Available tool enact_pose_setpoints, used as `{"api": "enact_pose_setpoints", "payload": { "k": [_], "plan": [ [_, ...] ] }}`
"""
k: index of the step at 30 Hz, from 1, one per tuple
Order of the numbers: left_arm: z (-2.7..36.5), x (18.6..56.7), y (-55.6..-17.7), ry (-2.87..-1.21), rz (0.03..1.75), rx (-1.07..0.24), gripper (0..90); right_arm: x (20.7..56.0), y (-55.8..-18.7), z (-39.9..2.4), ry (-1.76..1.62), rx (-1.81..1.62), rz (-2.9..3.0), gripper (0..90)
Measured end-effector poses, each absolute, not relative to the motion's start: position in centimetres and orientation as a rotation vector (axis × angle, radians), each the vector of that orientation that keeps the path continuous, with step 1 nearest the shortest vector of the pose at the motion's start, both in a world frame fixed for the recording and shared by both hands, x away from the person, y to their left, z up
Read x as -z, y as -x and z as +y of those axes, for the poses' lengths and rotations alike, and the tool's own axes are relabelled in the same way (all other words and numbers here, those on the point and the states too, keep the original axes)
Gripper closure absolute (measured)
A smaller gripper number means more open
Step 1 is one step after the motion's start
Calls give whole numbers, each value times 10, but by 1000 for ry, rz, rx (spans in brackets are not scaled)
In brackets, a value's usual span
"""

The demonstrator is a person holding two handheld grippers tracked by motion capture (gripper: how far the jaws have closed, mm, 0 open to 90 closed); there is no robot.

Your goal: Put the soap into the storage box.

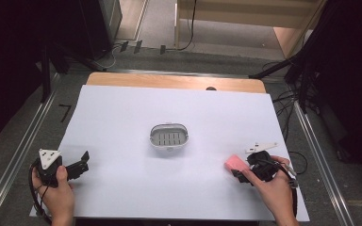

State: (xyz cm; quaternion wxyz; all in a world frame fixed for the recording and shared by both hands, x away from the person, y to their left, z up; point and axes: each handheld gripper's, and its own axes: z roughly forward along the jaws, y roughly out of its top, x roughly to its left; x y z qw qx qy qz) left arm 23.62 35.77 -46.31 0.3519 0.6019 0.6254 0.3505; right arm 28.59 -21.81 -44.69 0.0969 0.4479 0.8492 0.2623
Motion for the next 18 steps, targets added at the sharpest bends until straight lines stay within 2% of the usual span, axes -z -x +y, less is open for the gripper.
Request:
{"api": "enact_pose_setpoints", "payload": {
  "k": [9, 12, 18],
  "plan": [
    [356, 463, -236, -1561, 1613, -912, 0, 456, -290, -208, -1320, -697, 2535, 263],
    [357, 463, -237, -1565, 1614, -911, 0, 458, -291, -209, -1326, -707, 2535, 368],
    [356, 463, -236, -1563, 1613, -918, 0, 456, -295, -207, -1247, -718, 2579, 382]
  ]
}}
